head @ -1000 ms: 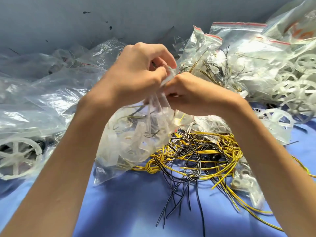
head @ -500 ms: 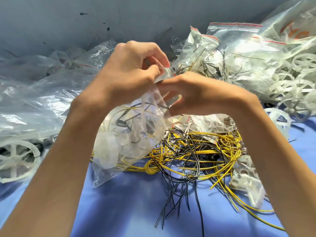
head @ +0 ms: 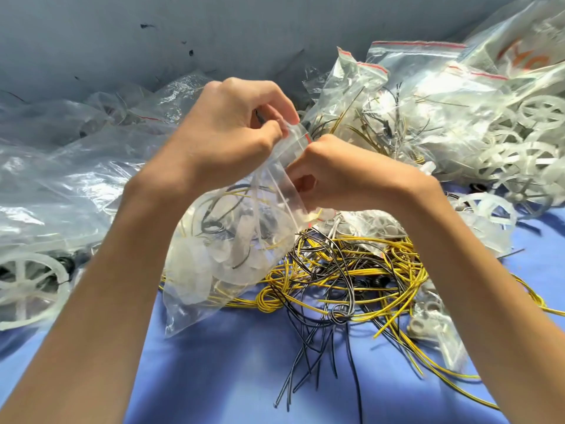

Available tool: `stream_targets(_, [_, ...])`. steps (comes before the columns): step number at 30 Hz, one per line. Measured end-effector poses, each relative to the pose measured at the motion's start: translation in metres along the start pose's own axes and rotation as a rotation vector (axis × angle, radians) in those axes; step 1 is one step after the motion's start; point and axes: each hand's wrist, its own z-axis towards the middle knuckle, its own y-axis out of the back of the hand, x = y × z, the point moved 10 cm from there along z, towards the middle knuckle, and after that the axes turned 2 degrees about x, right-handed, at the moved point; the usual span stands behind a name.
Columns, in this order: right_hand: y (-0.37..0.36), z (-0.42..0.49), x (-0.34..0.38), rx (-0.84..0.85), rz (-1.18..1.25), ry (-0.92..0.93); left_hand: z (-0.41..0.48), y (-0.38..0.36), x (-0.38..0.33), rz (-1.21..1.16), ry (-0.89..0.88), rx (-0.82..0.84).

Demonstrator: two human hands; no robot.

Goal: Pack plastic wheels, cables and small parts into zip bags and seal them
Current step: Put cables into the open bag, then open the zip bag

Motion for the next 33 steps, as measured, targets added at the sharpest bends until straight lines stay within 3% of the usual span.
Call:
stream_targets(2, [-0.007,0.001,0.014,0.018,0.035,0.064,0.0,-0.003,-0.002,-0.001,-0.016,0.011])
stream_targets(6, [-0.027,-0.008,0.001,0.263,0.027,-0.035,-0.001,-0.005,0.0,0.012,-0.025,0.036])
stream_targets(10, [0.024,-0.026,-0.035,0.034,0.236,-0.161,0.001,0.0,0.01,0.057,0.007,0.043])
stream_targets(13, [0.051,-0.04,-0.058,-0.111,0.193,-0.222,0.001,-0.003,0.015,0.064,0.038,0.079])
stream_targets(21, [0.014,-0.055,-0.13,0.151,-0.055,-0.57,0.004,-0.008,0.027,0.134,0.09,0.096])
stream_targets(24, [-0.005,-0.062,-0.15,0.268,-0.04,-0.67,0.004,-0.01,0.028,0.134,0.084,0.102])
stream_targets(33, [-0.004,-0.069,-0.168,0.278,-0.128,-0.734,0.002,-0.013,0.027,0.1,0.085,0.127])
